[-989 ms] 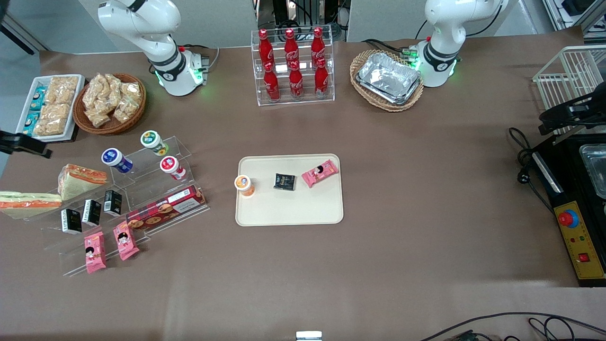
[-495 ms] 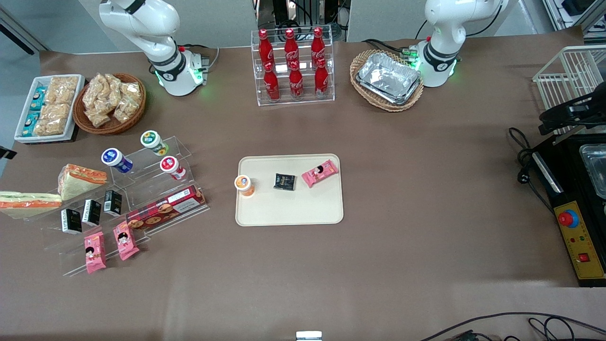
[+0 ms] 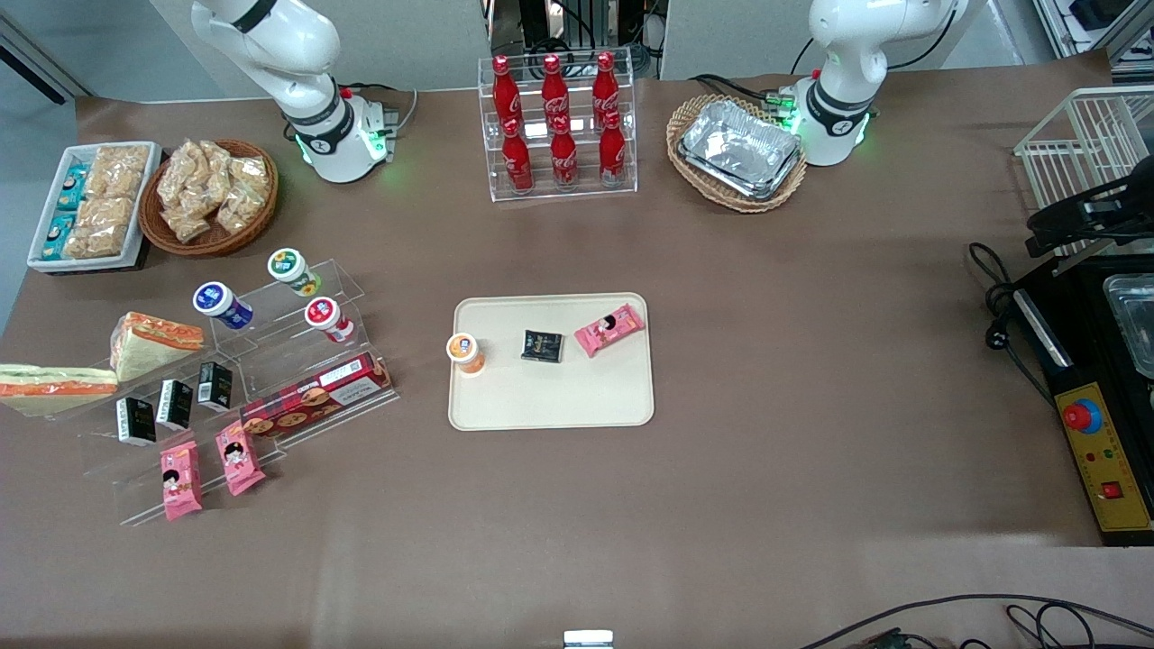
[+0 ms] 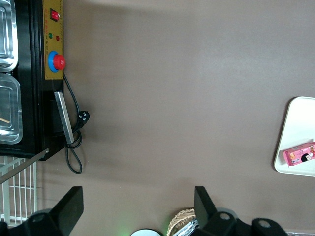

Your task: Place sandwich on tray

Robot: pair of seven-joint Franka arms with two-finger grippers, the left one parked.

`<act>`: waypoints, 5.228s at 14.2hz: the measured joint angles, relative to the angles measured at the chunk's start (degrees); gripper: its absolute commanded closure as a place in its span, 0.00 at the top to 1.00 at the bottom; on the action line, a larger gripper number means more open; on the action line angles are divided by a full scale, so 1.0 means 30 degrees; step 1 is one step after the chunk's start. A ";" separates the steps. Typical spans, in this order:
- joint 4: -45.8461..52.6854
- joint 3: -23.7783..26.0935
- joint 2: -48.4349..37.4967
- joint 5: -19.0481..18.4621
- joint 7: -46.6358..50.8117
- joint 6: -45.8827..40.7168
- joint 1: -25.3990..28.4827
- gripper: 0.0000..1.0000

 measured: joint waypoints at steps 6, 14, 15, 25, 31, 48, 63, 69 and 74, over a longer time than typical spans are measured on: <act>-0.0122 0.0013 0.2519 0.1356 0.4703 0.3693 -0.1174 1.00; -0.0526 0.0220 0.3697 0.2737 0.6444 0.7195 -0.1131 1.00; -0.0536 0.0245 0.3827 0.2770 0.6651 0.7454 -0.1100 1.00; -0.0823 0.0348 0.5097 0.2792 0.8631 0.8761 -0.0747 0.80; -0.0851 0.0404 0.5777 0.2790 0.8453 0.8952 -0.0461 0.00; 0.1292 0.0677 -0.0121 0.2498 1.0756 0.0196 0.2912 0.00; 0.1498 0.0865 0.3231 0.2276 3.2710 0.3749 1.6931 0.00; 0.1496 0.0869 0.5423 0.2830 3.4464 0.6008 1.9358 0.00; 0.1476 0.0872 0.8048 0.3281 3.4636 0.9459 2.1022 0.00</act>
